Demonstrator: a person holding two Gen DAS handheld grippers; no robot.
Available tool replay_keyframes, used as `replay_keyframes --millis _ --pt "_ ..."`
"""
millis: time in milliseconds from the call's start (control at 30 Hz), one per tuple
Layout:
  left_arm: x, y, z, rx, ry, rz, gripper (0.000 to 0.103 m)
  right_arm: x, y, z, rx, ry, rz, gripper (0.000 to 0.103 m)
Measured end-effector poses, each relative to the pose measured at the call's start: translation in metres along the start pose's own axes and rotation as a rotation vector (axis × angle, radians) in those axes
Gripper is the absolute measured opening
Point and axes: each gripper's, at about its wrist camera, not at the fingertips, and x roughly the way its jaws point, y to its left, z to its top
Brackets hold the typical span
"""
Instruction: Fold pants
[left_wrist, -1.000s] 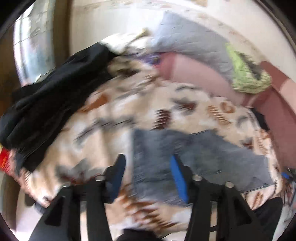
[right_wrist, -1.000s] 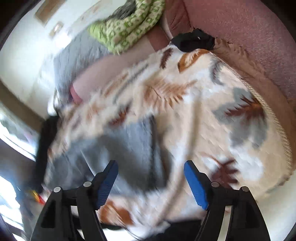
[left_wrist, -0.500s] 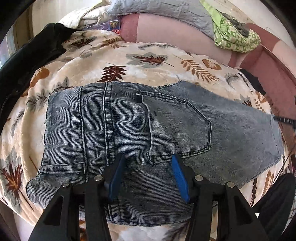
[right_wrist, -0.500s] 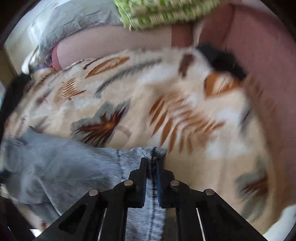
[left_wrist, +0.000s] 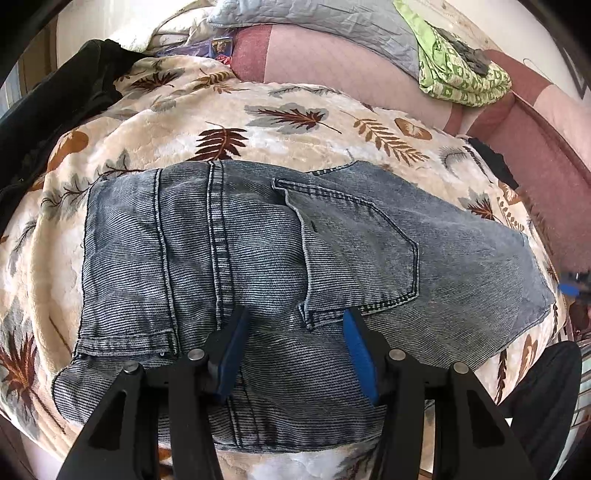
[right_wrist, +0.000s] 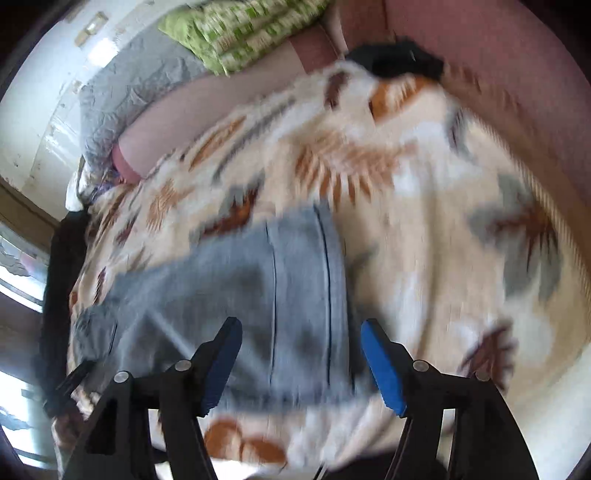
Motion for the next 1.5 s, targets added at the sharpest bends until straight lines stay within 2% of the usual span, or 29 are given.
replay_keyframes --millis 100,133,167,233,333,400,500,533,600,633,667,733,800,867,933,967,1000,1033,1067,1133,1200,1233,1367,1433,1500 --pt "0.000 -0.002 -0.001 0.009 -0.004 0.007 0.054 0.023 0.001 -0.012 -0.018 0.058 -0.030 0.066" --pt "0.000 -0.002 -0.001 0.008 -0.005 0.008 0.054 0.027 0.007 -0.014 -0.061 0.056 -0.072 0.054" --pt "0.000 -0.001 -0.001 0.006 -0.005 0.008 0.054 0.028 0.013 -0.015 -0.109 0.046 -0.103 0.024" --pt "0.000 -0.001 -0.001 0.007 -0.003 0.007 0.054 0.024 0.019 -0.015 -0.151 0.044 -0.113 0.018" --pt "0.001 0.001 0.000 0.025 0.010 -0.003 0.054 0.004 0.036 -0.019 -0.317 0.009 -0.230 0.017" --pt "0.002 0.004 0.004 0.045 0.025 -0.014 0.054 0.000 0.026 -0.015 -0.341 -0.007 -0.298 0.017" --pt "0.006 0.015 0.013 0.038 0.062 -0.050 0.051 0.025 -0.001 -0.008 -0.314 0.109 -0.243 0.017" --pt "0.007 0.019 0.016 0.028 0.080 -0.071 0.050 0.025 -0.004 -0.009 -0.299 0.085 -0.226 0.019" --pt "0.008 0.023 0.019 0.027 0.112 -0.102 0.050 0.020 -0.007 -0.007 -0.259 0.078 -0.212 0.034" --pt "0.008 0.023 0.021 0.022 0.127 -0.105 0.050 0.014 -0.009 -0.005 -0.239 0.065 -0.213 0.057" --pt "0.006 0.022 0.022 0.019 0.136 -0.095 0.050 0.005 -0.009 -0.006 -0.230 0.026 -0.219 0.064" --pt "-0.004 0.013 0.024 0.031 0.126 -0.047 0.050 -0.018 -0.001 -0.009 -0.213 -0.059 -0.201 0.064" --pt "-0.020 -0.001 0.025 0.057 0.077 -0.030 0.051 -0.038 0.011 -0.012 -0.192 -0.134 -0.104 0.064" --pt "-0.035 -0.017 0.025 0.090 0.018 -0.039 0.052 -0.042 0.022 -0.014 -0.181 -0.138 0.024 0.065" --pt "-0.039 -0.026 0.024 0.094 -0.022 -0.003 0.061 -0.024 0.026 -0.015 -0.153 -0.083 0.143 0.071" --pt "-0.032 -0.027 0.021 0.086 -0.007 0.038 0.070 -0.009 0.023 -0.016 -0.145 -0.044 0.135 0.072" --pt "-0.022 -0.024 0.017 0.074 0.035 0.088 0.073 0.008 0.018 -0.017 -0.130 0.004 0.095 0.072" --pt "0.000 -0.018 0.010 0.062 0.132 0.159 0.073 0.032 0.007 -0.021 -0.096 0.100 0.037 0.072" --pt "0.015 -0.013 0.002 0.068 0.191 0.173 0.074 0.040 0.000 -0.023 -0.076 0.124 0.051 0.071" --pt "0.006 -0.016 -0.001 0.106 0.144 0.178 0.074 0.028 0.007 -0.015 -0.083 0.102 0.034 0.071" --pt "-0.010 -0.022 0.006 0.109 0.118 0.195 0.074 0.009 0.025 -0.003 -0.127 0.036 -0.005 0.071" --pt "-0.022 -0.025 0.012 0.104 0.064 0.182 0.074 0.000 0.042 0.005 -0.164 0.000 -0.006 0.071" --pt "-0.049 -0.026 0.032 0.052 -0.096 0.099 0.075 0.009 0.127 0.031 -0.296 -0.037 0.131 0.071" --pt "-0.033 -0.017 0.035 0.011 -0.081 0.127 0.076 0.036 0.185 0.041 -0.377 -0.007 0.215 0.071" --pt "-0.006 -0.003 0.029 -0.042 0.004 0.187 0.076 0.067 0.230 0.046 -0.419 0.044 0.292 0.071"
